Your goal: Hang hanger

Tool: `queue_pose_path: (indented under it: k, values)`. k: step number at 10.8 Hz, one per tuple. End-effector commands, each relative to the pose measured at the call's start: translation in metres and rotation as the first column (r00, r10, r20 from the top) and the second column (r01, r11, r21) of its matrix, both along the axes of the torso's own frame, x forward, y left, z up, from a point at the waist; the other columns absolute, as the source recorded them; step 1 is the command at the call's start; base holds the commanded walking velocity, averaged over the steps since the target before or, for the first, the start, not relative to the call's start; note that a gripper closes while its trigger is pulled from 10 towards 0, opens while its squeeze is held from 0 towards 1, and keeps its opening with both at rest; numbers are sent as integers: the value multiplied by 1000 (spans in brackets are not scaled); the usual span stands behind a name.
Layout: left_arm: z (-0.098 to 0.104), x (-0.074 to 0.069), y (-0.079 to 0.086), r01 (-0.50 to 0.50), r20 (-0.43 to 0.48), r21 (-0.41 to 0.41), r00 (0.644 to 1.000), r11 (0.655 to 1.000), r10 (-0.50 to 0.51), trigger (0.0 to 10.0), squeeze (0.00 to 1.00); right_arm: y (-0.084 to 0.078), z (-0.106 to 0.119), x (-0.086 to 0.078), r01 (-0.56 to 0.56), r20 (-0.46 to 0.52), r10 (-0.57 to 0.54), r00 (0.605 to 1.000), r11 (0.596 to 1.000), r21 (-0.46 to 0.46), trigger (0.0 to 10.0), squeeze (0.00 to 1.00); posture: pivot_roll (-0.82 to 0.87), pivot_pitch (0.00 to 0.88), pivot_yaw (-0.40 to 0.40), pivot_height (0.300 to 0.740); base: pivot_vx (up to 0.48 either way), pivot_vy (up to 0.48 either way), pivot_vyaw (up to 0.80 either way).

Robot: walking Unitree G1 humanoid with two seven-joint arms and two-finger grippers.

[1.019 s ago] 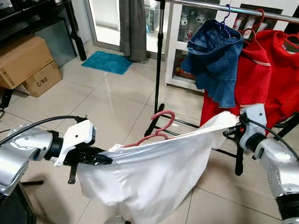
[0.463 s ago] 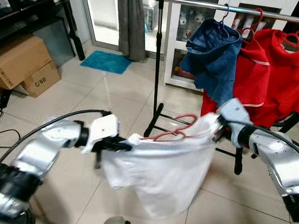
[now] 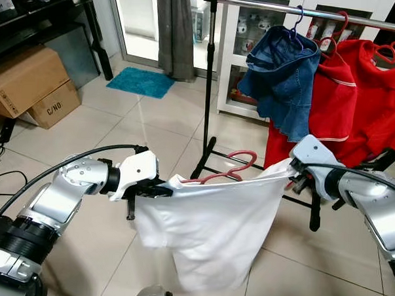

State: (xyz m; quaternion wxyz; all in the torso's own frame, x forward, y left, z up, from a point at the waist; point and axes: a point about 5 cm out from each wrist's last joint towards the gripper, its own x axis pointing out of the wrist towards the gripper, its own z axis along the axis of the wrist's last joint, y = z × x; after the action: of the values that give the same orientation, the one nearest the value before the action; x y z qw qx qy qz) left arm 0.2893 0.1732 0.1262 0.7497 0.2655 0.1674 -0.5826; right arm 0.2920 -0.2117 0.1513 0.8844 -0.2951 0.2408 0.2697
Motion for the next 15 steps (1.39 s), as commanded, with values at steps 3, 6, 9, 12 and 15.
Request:
queue_pose_path:
  k: [3,6,9,12,15]
  values:
    - [1,7,-3,-55,41,-12,998,998,55,0,0,16,22,2,-30,47,29,998,999,32,10000,1000,-4,0,25,723,0,0,0]
    - [8,20,-9,-120,91,-59,988,991,125,0,0,25,25,0,-39,53,37,998,998,44,10000,1000,-12,0,25,723,0,0,0]
    - [9,28,-9,-160,128,-65,977,985,168,0,0,34,28,-3,-64,61,62,996,997,36,10000,1000,-11,0,20,723,0,0,0]
    - [8,35,-12,-177,137,-57,973,982,184,0,0,38,35,-3,-75,78,73,994,997,25,10000,773,-13,0,15,723,0,0,0]
    - [7,38,-12,-182,146,-45,972,982,187,0,0,38,39,-2,-102,123,108,987,994,-48,10000,0,-16,0,13,723,0,0,0]
